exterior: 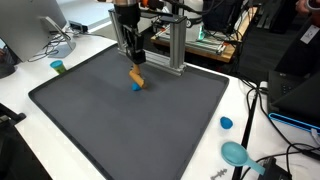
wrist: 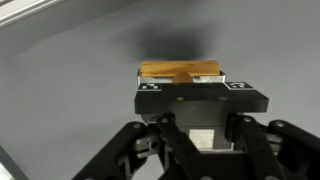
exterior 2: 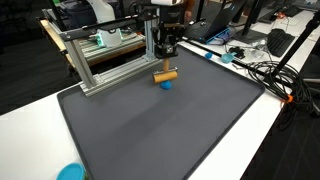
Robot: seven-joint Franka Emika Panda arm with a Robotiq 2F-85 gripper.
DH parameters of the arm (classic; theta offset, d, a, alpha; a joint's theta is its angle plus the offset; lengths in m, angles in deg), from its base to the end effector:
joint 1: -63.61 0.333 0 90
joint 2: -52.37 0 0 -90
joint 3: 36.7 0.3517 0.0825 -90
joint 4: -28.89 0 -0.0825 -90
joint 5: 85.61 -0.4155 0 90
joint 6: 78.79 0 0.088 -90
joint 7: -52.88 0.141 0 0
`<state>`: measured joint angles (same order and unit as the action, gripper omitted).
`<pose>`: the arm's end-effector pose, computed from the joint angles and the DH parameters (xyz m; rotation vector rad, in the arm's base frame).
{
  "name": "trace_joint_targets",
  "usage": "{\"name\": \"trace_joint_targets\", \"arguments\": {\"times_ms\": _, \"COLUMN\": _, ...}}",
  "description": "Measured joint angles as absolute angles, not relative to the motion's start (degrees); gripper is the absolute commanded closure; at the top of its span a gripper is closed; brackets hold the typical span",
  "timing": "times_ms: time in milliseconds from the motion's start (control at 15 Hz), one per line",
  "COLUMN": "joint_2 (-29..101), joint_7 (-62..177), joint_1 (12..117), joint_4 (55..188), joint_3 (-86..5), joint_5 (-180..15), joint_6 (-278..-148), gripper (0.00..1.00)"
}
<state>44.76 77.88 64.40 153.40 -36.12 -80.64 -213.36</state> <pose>0.5858 0.0106 0.3162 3.0420 -0.5425 0.0861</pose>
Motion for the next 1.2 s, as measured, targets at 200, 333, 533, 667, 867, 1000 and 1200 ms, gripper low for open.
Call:
{"name": "trace_joint_targets", "arguments": {"times_ms": 200, "joint_2": 44.1, "joint_7": 78.0, "joint_1": 64.4, "joint_4": 153.3, "joint_3": -36.3, "joint_5": -81.4, "joint_6": -213.7, "gripper": 0.78}}
{"name": "trace_joint_targets", "arguments": {"times_ms": 333, "joint_2": 43.8, "joint_7": 78.0, "joint_1": 64.4, "joint_4": 153.3, "joint_3": -36.4, "joint_5": -81.8, "joint_6": -214.6, "gripper": 0.78}}
{"name": "trace_joint_targets", "arguments": {"times_ms": 533, "joint_2": 43.6, "joint_7": 78.6, "joint_1": 64.4, "joint_4": 153.3, "joint_3": -36.6, "joint_5": -81.8, "joint_6": -216.1, "gripper": 0.78}}
{"name": "trace_joint_targets", "arguments": {"times_ms": 667, "joint_2": 43.4, "joint_7": 79.0, "joint_1": 64.4, "joint_4": 153.2, "joint_3": -36.7, "joint_5": -81.8, "joint_6": -216.9, "gripper": 0.78}}
{"name": "trace_joint_targets", "arguments": {"times_ms": 867, "joint_2": 43.1, "joint_7": 79.8, "joint_1": 64.5, "joint_4": 153.1, "joint_3": -36.9, "joint_5": -81.7, "joint_6": -217.1, "gripper": 0.53}}
{"name": "trace_joint_targets", "arguments": {"times_ms": 1000, "joint_2": 43.0, "joint_7": 80.0, "joint_1": 64.5, "joint_4": 153.1, "joint_3": -36.9, "joint_5": -81.7, "joint_6": -217.1, "gripper": 0.53}}
{"name": "trace_joint_targets", "arguments": {"times_ms": 1200, "joint_2": 43.0, "joint_7": 80.1, "joint_1": 64.5, "joint_4": 153.1, "joint_3": -37.0, "joint_5": -81.7, "joint_6": -217.1, "gripper": 0.78}}
